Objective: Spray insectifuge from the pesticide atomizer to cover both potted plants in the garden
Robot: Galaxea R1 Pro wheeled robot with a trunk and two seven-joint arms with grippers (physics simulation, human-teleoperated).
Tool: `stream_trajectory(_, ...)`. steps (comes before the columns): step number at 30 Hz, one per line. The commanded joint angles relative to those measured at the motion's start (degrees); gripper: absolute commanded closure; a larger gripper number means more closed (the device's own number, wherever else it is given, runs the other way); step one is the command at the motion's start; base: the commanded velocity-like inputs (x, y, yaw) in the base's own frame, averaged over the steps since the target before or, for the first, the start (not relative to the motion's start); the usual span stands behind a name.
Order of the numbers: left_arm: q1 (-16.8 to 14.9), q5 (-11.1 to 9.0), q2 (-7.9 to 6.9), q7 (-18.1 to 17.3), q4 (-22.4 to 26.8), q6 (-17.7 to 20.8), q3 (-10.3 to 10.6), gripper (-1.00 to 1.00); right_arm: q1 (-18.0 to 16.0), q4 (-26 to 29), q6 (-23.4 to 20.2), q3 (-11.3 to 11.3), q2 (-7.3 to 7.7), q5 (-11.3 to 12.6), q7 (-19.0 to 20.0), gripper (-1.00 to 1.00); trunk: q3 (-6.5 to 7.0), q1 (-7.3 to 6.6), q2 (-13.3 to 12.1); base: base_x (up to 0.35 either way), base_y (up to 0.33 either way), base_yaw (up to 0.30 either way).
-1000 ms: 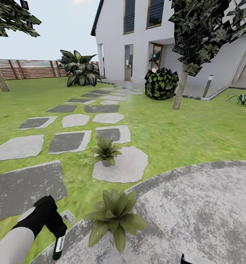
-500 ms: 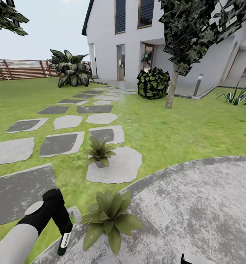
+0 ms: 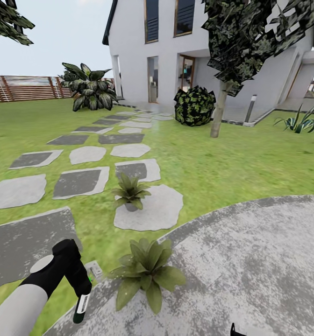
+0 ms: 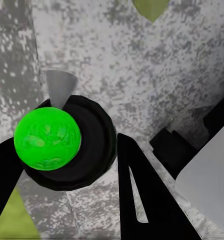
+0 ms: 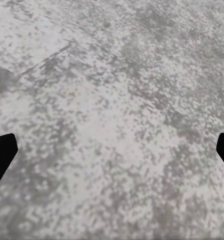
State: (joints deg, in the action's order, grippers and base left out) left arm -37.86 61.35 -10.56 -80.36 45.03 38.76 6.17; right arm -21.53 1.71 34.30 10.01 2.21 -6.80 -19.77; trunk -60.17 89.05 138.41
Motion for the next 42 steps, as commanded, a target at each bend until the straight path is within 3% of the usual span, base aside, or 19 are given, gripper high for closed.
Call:
stream_trajectory(1, 0.1, 0.2, -0.01, -0.3, 0.1, 0.6, 0.2, 1.0, 0.0, 0.0, 0.2, 0.4, -0.06, -0.6, -0.4, -1.0, -0.05, -0.01, 0.0, 0.068, 0.314, 0.0)
stream_trajectory(17, 1.6, 0.2, 1.08, 0.3, -0.2, 0.5, 0.5, 1.0, -0.1, 0.0, 0.2, 0.6, -0.13, -0.3, -0.5, -1.0, -0.05, -0.01, 0.0, 0.033, 0.079, -0.105)
stream_trajectory(20, 0.1, 0.2, 1.09, -0.1, 0.1, 0.8, 0.4, 1.0, -0.1, -0.1, 0.2, 0.6, -0.11, -0.4, -0.5, -1.0, -0.05, -0.01, 0.0, 0.0, 0.0, -0.003)
stream_trajectory(23, -5.1, 0.2, 1.22, -1.5, 0.1, 1.0, 0.5, 1.0, 0.0, -0.1, 0.2, 0.6, -0.1, -0.4, -0.5, -1.0, -0.05, -0.01, 0.0, 0.0, 0.0, 0.0)
stream_trajectory(25, -5.9, 0.3, 1.12, -2.6, 0.1, 0.9, 0.6, 1.0, -0.1, -0.1, 0.2, 0.6, -0.1, -0.4, -0.5, -1.0, -0.05, -0.01, 0.0, 0.0, 0.0, 0.0)
stream_trajectory(32, -4.9, 0.4, 0.25, -2.7, -0.5, 0.3, 0.7, 1.0, -0.1, 0.0, 0.2, 0.5, -0.25, -0.4, -0.6, -1.0, -0.05, -0.01, 0.0, 0.0, -0.001, 0.0)
stream_trajectory(42, -3.3, 0.4, 0.9, -2.6, -0.7, 0.3, 1.4, 1.0, -0.1, 0.0, 0.2, 0.7, -0.19, -0.3, -0.6, -1.0, -0.45, -0.01, 0.0, 0.064, -0.204, 0.158)
